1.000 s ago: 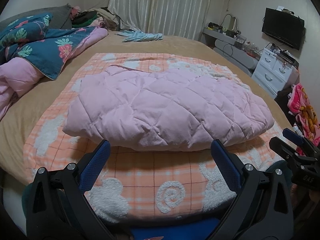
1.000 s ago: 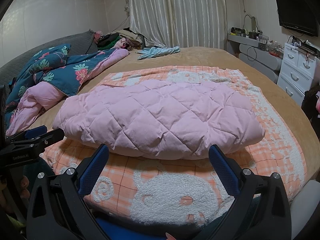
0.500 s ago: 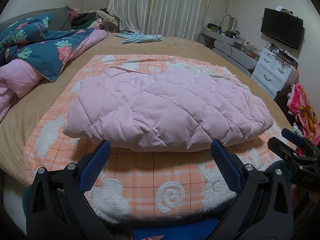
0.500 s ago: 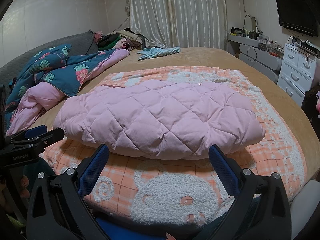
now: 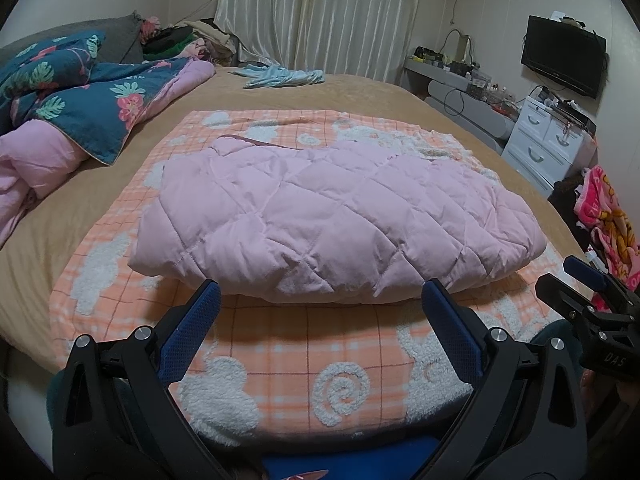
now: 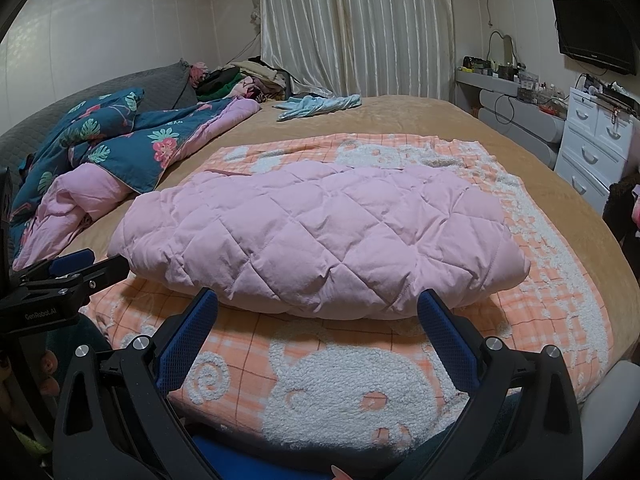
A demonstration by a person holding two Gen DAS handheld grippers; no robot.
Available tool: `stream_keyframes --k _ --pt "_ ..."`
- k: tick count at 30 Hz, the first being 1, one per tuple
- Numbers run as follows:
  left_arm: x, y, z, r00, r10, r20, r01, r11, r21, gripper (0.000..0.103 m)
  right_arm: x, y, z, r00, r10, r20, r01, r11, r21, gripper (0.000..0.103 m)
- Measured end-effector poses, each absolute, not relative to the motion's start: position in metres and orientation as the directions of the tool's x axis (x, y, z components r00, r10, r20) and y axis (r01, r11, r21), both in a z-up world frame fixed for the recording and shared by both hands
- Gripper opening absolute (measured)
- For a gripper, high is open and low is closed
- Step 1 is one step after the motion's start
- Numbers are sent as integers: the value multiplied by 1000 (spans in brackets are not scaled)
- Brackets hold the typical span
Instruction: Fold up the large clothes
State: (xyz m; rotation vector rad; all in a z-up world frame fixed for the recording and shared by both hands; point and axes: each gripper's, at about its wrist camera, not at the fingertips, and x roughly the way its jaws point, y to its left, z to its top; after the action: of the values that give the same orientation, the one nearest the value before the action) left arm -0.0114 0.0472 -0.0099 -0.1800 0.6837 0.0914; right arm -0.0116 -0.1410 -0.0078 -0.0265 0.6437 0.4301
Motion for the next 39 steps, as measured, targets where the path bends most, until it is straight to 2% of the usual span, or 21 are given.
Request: stream_keyframes --k 20,25,30,33,35,38,39 --pt "-17 47 -5 778 -4 -628 -112 983 -145 94 -13 -139 -1 723 373 -582 -396 913 93 99" --pt "-18 47 -6 769 18 -639 -119 986 -114 94 -15 -145 3 735 363 -572 -384 919 90 99" --pt "-17 52 -9 771 -12 -637 -112 982 -155 94 -12 -164 7 763 339 -550 -334 936 113 99" --pt "-6 74 -12 760 23 -649 -177 969 -173 94 -5 -195 11 799 294 -525 -257 956 143 99" --pt "6 104 -14 749 83 -658 -255 952 -170 94 5 -235 10 830 206 -518 -153 978 144 99" --pt "24 167 -15 724 191 -663 -388 908 -161 94 24 -308 -5 840 39 -542 47 988 144 99" --pt "28 189 -16 702 231 -674 -439 886 -153 94 34 -349 -17 819 -73 -569 177 976 130 99"
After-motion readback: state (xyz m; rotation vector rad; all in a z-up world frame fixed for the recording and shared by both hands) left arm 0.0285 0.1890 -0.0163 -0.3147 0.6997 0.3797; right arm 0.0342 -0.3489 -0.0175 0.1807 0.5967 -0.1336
